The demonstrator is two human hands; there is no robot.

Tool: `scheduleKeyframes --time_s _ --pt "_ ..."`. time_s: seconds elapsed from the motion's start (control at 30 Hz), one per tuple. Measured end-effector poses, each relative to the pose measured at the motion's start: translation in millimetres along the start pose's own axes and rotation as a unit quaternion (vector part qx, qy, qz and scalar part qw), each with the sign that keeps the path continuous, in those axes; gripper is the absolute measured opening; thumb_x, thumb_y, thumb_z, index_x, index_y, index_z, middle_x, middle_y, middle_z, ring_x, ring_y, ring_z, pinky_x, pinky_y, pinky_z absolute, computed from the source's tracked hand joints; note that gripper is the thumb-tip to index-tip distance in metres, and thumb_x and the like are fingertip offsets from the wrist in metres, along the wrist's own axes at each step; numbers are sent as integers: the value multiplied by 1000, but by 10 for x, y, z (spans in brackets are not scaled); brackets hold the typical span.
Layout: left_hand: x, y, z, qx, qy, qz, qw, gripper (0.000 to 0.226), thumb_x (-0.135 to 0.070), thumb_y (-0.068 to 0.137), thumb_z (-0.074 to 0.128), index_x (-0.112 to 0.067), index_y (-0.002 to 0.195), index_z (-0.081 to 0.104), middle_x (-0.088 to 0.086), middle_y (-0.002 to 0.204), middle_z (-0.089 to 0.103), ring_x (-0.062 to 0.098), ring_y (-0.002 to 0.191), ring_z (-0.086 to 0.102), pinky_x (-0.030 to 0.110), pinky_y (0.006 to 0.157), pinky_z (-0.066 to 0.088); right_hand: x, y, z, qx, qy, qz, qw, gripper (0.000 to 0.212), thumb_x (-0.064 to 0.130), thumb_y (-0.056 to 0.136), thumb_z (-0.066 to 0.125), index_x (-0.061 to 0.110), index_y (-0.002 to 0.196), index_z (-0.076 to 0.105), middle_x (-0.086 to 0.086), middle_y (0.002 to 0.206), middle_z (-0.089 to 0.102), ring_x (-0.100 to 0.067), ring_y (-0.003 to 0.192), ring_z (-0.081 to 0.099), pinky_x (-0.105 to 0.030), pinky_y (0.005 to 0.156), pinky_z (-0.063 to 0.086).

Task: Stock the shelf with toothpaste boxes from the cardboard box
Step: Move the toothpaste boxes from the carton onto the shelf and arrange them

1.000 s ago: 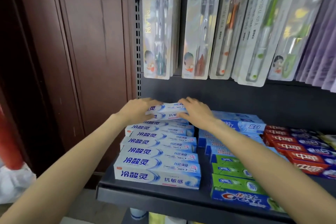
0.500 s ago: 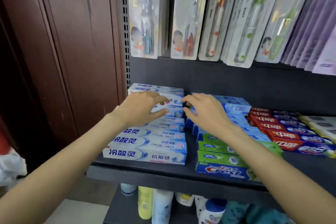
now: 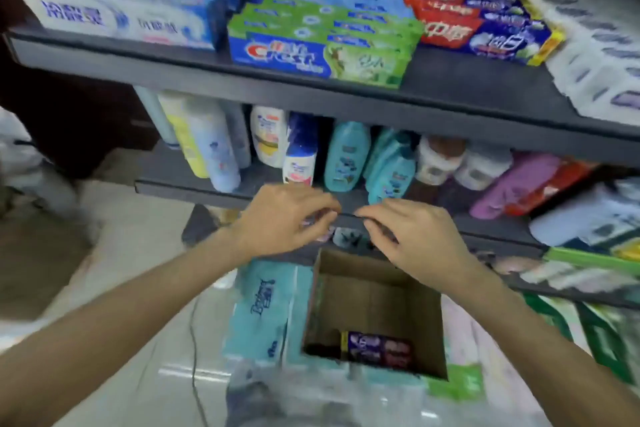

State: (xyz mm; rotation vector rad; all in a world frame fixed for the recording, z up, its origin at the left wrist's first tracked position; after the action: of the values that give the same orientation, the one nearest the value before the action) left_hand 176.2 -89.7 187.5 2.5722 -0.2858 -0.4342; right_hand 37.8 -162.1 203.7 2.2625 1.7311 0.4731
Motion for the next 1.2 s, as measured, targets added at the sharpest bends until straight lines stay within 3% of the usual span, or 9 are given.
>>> scheduleKeyframes --time_s 0.1,0.23,0.33,0.43,0.63,0.77,0.9,1.07,1.2 --pt "68 -508 906 83 -49 -171 981 36 -39 84 42 -19 100 67 -2 89 69 19 82 65 28 65 50 -372 -822 620 118 40 73 989 22 27 85 50 23 95 70 6 84 69 -14 69 67 -24 46 50" --pt "303 -1316 1905 227 -103 -438 864 59 -55 80 47 -16 124 54 5 119 59 25 111 55 36 92 45 -780 -1690 1442 261 77 184 945 24 22 88 58 23 111 64 2 110 63 -21 101 61 -34 69 53" --pt "302 -1682 2368 276 -107 -515 804 62 -42 87 60 -17 139 38 7 130 52 27 114 55 39 95 44 -865 -2001 1931 336 79 203 916 36 30 91 56 25 127 52 0 125 53 -21 117 50 -35 85 49" --pt "301 -1893 2639 257 -118 -572 770 64 -40 87 61 -20 142 35 5 132 51 25 113 56 42 95 45 -845 -2088 2344 370 78 181 908 48 33 90 59 28 135 44 -2 130 51 -23 121 46 -35 91 46" --pt "278 -2011 2748 191 -103 -586 780 28 -41 90 56 -36 117 63 -14 107 68 13 85 66 29 83 49 -592 -1833 3212 358 72 -46 930 61 -2 85 57 16 141 42 -8 147 39 -27 135 36 -40 110 30" --pt "297 -2146 2793 163 -123 -586 784 26 -40 90 58 -33 114 66 -12 108 68 13 76 67 26 77 44 -450 -1687 3917 412 31 -158 897 52 1 94 39 13 145 33 -5 153 30 -23 141 23 -38 112 21" --pt "314 -2142 2836 142 -134 -584 788 27 -41 90 57 -33 114 66 -12 109 68 13 73 67 27 76 46 -451 -1721 4459 451 -11 -155 879 51 8 97 36 15 147 28 -3 153 29 -21 143 18 -37 115 13" --pt "284 -2175 2842 119 -124 -589 790 27 -39 90 58 -32 114 66 -11 107 68 12 71 65 26 71 45 -421 -1787 4606 432 -124 -137 883 63 23 93 51 21 148 22 -10 147 31 -29 135 27 -38 110 22" --pt "254 -2167 2826 105 -121 -595 787 27 -38 90 58 -30 114 67 -8 107 68 14 75 66 30 76 49 -467 -1763 4604 398 -142 -188 887 52 14 90 56 21 140 41 -13 144 37 -29 134 33 -39 109 26"
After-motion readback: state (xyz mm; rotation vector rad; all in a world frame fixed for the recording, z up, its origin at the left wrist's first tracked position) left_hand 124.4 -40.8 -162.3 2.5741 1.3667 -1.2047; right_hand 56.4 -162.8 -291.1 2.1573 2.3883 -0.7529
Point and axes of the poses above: each hand's wrist, its own y-axis towards the middle knuckle, its own z-axis out of the palm, x = y × z, the point moved 6 cm from there along y, towards the middle knuckle
